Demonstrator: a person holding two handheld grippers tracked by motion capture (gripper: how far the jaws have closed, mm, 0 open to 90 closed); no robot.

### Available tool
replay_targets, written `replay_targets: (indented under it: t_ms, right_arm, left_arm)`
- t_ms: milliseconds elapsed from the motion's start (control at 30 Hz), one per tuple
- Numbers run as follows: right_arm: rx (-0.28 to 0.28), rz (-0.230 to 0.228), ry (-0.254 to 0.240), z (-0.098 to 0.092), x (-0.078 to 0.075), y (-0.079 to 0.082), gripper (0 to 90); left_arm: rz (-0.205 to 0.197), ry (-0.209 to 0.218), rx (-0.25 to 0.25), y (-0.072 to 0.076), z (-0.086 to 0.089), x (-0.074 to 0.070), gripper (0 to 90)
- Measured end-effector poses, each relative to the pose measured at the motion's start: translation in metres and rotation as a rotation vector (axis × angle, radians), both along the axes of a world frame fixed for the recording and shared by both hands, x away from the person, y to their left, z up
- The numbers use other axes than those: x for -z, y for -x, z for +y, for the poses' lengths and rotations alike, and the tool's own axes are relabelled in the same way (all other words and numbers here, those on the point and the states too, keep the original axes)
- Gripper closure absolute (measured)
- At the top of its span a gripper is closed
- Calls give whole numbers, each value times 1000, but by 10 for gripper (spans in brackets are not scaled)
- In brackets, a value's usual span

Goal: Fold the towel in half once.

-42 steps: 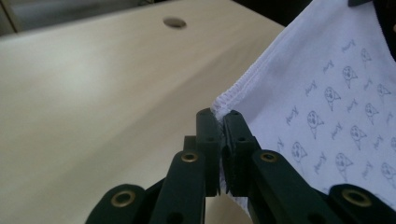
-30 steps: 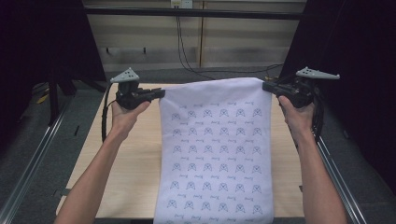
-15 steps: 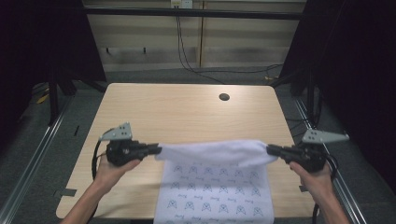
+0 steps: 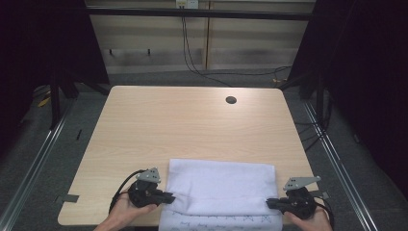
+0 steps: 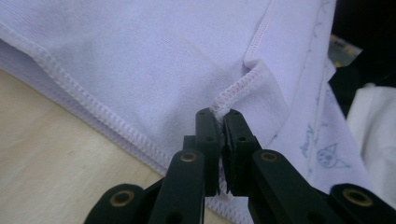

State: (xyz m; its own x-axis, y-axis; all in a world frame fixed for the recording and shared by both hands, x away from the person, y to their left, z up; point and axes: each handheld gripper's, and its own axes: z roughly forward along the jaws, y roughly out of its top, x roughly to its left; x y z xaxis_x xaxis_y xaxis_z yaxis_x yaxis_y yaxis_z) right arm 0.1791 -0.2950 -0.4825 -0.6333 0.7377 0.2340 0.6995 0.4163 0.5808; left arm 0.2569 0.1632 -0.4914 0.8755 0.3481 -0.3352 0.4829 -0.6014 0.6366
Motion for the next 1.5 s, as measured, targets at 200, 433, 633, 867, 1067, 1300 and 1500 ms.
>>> replay_targets:
  t_ms: [200, 433, 633, 867, 1067, 1300, 1500]
  right_arm:
    - [23, 2, -4, -1, 4, -13, 872]
    - [37, -59, 47, 14, 5, -47, 870]
    - [55, -80, 81, 27, 5, -93, 870]
    - [135, -76, 55, 28, 9, -162, 870]
    - [180, -106, 31, 28, 14, -204, 869]
    - [312, -116, -16, 27, 19, -239, 865]
    - [410, -167, -67, 27, 27, -253, 856]
  left_arm:
    - [-80, -62, -23, -4, -2, 0, 866]
    - [-64, -58, -117, -41, 9, 2, 869]
    - [-56, -43, -212, -84, 14, 5, 871]
    - [-115, -100, -312, -134, 8, 4, 871]
    - [-152, -89, -400, -175, 9, 7, 871]
    - [-159, -84, -474, -211, 2, 10, 869]
    - [-144, -35, -525, -224, 2, 14, 869]
